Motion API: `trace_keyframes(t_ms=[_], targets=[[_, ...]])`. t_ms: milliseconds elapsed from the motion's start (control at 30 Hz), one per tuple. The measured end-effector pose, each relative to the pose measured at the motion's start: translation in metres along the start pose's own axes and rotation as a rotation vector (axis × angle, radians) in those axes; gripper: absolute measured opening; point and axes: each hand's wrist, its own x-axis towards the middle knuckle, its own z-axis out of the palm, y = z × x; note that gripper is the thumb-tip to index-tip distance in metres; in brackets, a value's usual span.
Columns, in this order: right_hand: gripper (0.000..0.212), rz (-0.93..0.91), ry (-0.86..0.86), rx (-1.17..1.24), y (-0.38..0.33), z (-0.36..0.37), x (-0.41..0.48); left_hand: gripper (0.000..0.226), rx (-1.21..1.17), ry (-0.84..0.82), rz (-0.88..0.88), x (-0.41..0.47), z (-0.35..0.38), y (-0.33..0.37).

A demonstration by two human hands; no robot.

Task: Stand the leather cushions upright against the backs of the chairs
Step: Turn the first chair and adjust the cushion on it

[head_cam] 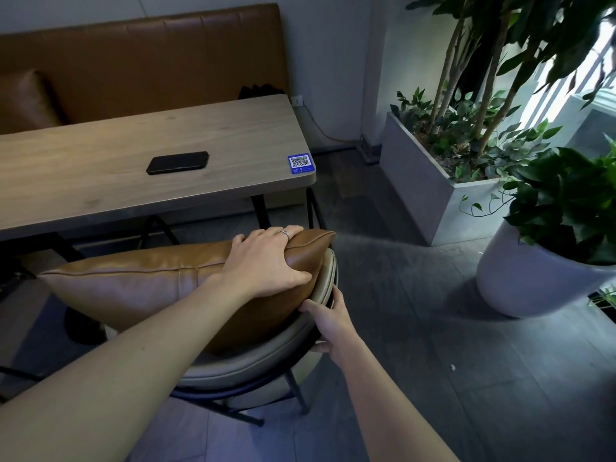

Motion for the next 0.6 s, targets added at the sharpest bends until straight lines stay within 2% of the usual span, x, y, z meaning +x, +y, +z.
trace_keyframes(t_ms=[133,200,267,300,333,400,467,533,600], targets=[[0.114,0.042,0.020,0.011,0.004,0.003,-0.002,0.089,-0.037,0.068,0.000,-0.017,-0.009,0.005],[0.116,0.080,0.000,0.034,0.004,0.004,-0.002,0.063,-0.248,0.295,-0.024,-0.050,-0.005,0.004],[0.116,0.097,-0.015,0.049,0.003,0.002,0.002,0.018,-0.534,0.494,-0.174,-0.099,0.017,-0.003],[0.117,0.104,-0.021,0.055,0.002,0.002,0.004,0.003,-0.603,0.480,-0.308,-0.124,0.034,-0.009],[0.119,0.112,-0.026,0.059,0.000,0.002,0.005,0.008,-0.596,0.388,-0.421,-0.144,0.051,-0.013],[0.121,0.123,-0.017,0.058,-0.002,0.002,0.006,0.019,-0.327,0.182,-0.394,-0.171,0.080,-0.020],[0.119,0.123,-0.003,0.050,-0.003,0.003,0.008,0.031,-0.077,0.093,-0.175,-0.172,0.096,-0.023],[0.116,0.117,0.003,0.040,-0.002,0.003,0.011,0.037,0.142,0.113,0.047,-0.165,0.105,-0.027],[0.114,0.113,0.012,0.034,-0.002,0.004,0.012,0.046,0.250,0.107,0.123,-0.154,0.107,-0.029]])
